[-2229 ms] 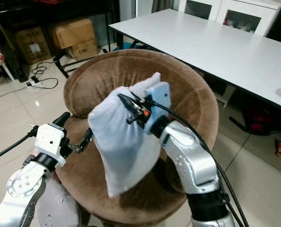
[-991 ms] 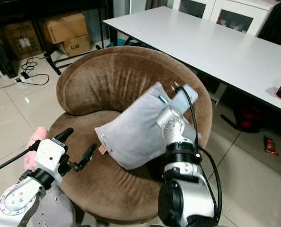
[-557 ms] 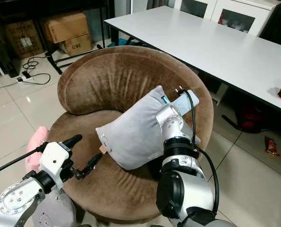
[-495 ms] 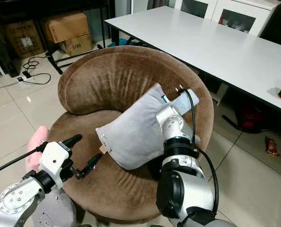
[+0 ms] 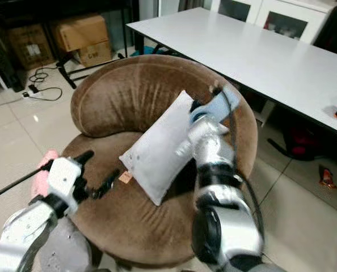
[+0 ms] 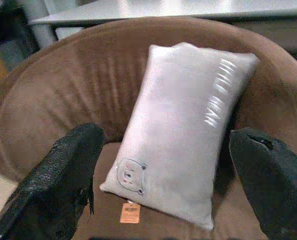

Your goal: Move the pillow to the sofa from floor

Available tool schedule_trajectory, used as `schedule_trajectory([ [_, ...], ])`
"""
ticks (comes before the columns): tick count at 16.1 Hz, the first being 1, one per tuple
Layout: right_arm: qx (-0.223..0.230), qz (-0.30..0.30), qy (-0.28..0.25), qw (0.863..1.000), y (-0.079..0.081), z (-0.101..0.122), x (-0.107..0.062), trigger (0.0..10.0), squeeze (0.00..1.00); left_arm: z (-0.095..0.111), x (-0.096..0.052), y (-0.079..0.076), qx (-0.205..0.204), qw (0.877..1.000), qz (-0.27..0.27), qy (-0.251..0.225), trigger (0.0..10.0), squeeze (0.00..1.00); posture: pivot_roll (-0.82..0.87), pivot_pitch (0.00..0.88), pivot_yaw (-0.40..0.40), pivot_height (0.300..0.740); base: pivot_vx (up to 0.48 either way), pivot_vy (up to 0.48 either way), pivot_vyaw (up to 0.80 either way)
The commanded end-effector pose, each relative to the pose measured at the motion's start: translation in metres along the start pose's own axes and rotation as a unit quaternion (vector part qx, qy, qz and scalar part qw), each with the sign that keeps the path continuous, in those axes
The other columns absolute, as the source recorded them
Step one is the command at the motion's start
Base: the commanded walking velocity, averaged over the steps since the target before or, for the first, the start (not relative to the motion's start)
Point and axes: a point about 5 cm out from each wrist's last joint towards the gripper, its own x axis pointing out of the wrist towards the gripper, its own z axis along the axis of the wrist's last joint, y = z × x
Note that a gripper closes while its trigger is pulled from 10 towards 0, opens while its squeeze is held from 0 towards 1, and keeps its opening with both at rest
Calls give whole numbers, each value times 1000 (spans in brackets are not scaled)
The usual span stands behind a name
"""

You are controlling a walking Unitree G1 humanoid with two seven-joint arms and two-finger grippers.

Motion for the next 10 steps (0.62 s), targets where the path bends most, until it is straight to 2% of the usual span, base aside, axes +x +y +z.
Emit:
schedule_trajectory([
  [1, -64, 54, -25, 996, -5, 4, -8, 10000, 1000, -3, 1, 1, -20, 1000, 7, 14, 10000, 0, -10, 0, -38, 740, 0, 0, 0],
  [2, -75, 72, -29, 994, -9, 4, -12, 10000, 1000, -4, 2, 1, -19, 1000, 11, 15, 10000, 0, -18, 0, -32, 740, 0, 0, 0],
  [3, -120, 99, -33, 987, -29, -2, -27, 10000, 0, -4, 3, 3, -18, 999, 34, 5, 10000, 0, -32, 0, -16, 740, 0, 0, 0],
  [4, -162, 125, -28, 978, -44, -8, -44, 10000, 0, -3, 4, 7, -23, 997, 67, -6, 10000, 0, -43, 0, -6, 740, 0, 0, 0],
  [5, -184, 139, -22, 973, -50, -12, -54, 10000, 0, -3, 4, 9, -23, 996, 85, -12, 10000, 0, -50, 0, -1, 740, 0, 0, 0],
  [6, -226, 164, -13, 960, -59, -20, -72, 10000, 0, -2, 2, 13, -21, 994, 110, -19, 10000, 0, -57, 0, 3, 740, 0, 0, 0],
  [8, -214, 143, 4, 966, -70, -27, -82, 10000, 0, -3, 1, 14, -14, 993, 114, -17, 10000, 0, -58, 0, 1, 740, 0, 0, 0],
  [9, -241, 132, 23, 961, -81, -38, -95, 10000, 0, -5, -2, 13, 2, 994, 113, -14, 10000, 0, -54, 0, -7, 740, 0, 0, 0],
  [10, -252, 136, 34, 958, -84, -44, -103, 10000, 0, -7, -5, 14, 0, 992, 122, -14, 10000, 0, -53, 0, -8, 740, 0, 0, 0],
])
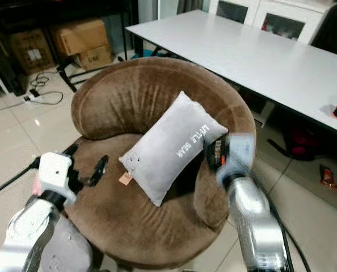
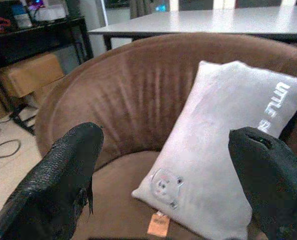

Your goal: Move the pillow to the sofa from floor

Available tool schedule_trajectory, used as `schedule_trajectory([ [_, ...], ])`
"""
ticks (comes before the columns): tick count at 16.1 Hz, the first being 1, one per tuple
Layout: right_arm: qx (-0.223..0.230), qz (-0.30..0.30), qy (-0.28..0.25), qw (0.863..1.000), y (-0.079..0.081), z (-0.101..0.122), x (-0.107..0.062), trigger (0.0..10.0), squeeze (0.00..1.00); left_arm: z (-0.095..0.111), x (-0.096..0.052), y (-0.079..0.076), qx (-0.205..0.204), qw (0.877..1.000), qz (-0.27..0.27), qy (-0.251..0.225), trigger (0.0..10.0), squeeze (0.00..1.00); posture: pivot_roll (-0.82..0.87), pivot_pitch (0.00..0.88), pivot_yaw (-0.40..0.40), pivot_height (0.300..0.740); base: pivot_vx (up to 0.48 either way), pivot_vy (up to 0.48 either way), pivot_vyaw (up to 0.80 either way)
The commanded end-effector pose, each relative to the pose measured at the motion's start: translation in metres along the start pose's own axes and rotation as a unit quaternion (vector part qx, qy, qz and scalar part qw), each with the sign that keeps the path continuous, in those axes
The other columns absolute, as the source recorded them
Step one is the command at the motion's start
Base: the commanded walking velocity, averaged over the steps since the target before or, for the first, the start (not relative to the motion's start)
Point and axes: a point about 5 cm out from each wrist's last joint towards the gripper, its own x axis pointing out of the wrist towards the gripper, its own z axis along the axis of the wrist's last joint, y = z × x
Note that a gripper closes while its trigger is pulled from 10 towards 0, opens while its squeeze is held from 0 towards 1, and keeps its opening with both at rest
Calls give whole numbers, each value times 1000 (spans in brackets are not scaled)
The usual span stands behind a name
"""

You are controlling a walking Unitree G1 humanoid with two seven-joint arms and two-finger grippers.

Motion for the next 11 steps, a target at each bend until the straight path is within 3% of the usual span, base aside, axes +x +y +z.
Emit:
schedule_trajectory([
  [1, -13, 4, -3, 1000, 3, 3, -1, 10000, 0, 0, -2, 3, 6, 1000, 12, -2, 10000, 0, -49, 0, -12, 740, 0, 0, 0],
  [9, -25, 11, 8, 1000, 7, 2, -3, 10000, 0, 0, -9, 4, 12, 999, 34, -17, 10000, 0, -35, 0, -30, 740, 0, 0, 0],
  [11, -24, 11, 9, 1000, 8, 2, -2, 10000, 0, 0, -10, 4, 12, 999, 36, -17, 10000, 0, -34, 0, -31, 740, -274, 0, 0],
])
